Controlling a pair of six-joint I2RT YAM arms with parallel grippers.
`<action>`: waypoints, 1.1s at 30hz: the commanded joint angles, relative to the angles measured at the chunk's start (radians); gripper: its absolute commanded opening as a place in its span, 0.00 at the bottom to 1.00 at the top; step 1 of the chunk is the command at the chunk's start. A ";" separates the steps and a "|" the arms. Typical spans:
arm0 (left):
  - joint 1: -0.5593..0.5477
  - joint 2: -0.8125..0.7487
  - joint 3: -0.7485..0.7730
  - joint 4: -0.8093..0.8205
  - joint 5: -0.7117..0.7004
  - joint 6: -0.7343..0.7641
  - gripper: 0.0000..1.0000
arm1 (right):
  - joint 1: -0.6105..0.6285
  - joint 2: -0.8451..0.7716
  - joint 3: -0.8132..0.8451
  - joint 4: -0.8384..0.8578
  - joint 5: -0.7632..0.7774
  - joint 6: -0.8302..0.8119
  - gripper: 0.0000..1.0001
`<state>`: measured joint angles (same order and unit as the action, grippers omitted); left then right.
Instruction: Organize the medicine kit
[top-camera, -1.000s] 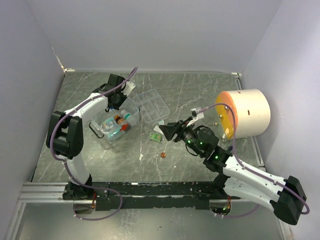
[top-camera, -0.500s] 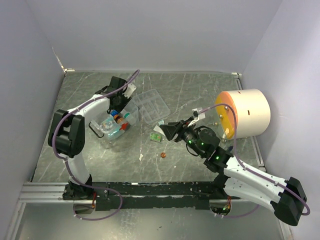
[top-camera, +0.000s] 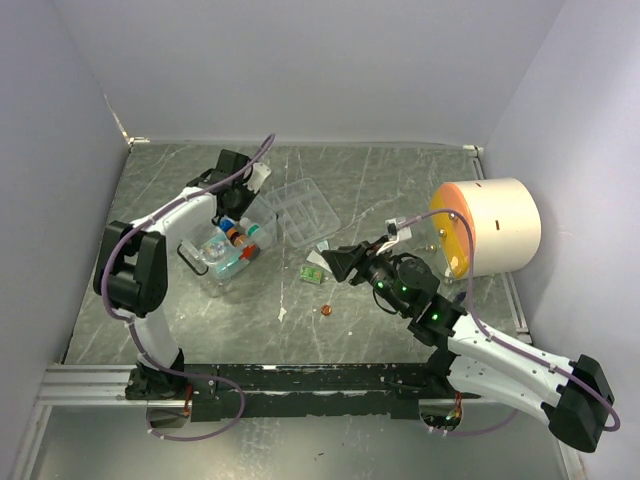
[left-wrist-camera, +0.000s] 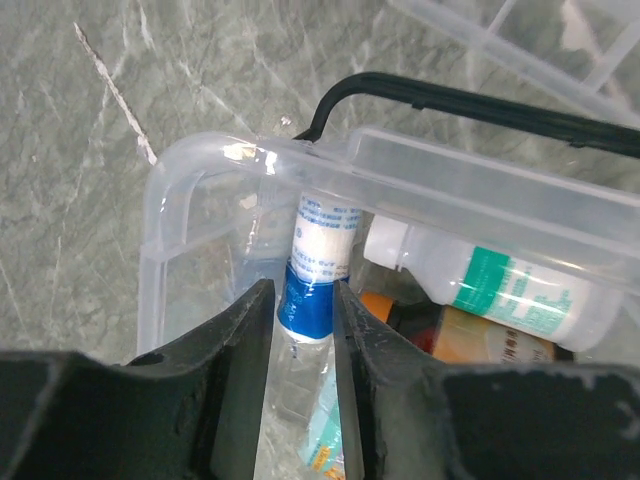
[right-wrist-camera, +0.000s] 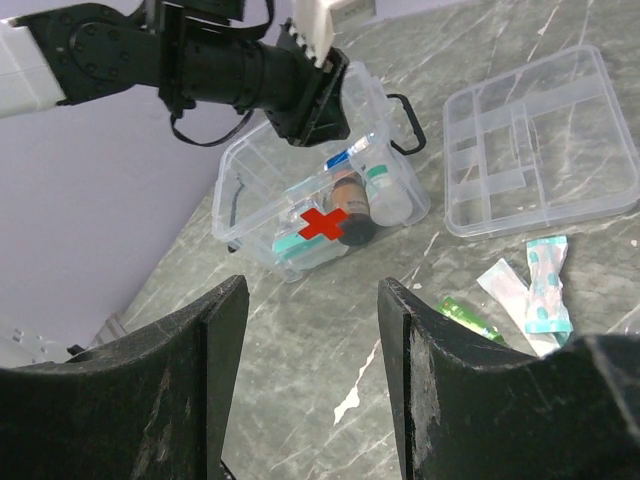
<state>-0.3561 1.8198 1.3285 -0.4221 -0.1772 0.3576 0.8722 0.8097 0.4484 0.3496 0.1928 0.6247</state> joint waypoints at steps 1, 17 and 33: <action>-0.004 -0.127 0.047 -0.012 0.113 -0.080 0.42 | -0.002 -0.012 0.005 -0.032 0.060 0.017 0.55; -0.003 -0.740 -0.221 0.205 0.182 -0.409 0.59 | -0.004 0.173 0.207 -0.387 0.114 -0.075 0.55; -0.003 -0.981 -0.287 0.204 0.251 -0.881 0.79 | -0.005 0.394 0.366 -0.528 0.128 0.008 0.54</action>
<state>-0.3561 0.8055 0.9482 -0.1513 0.0700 -0.2970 0.8703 1.1984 0.7860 -0.1642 0.3462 0.5911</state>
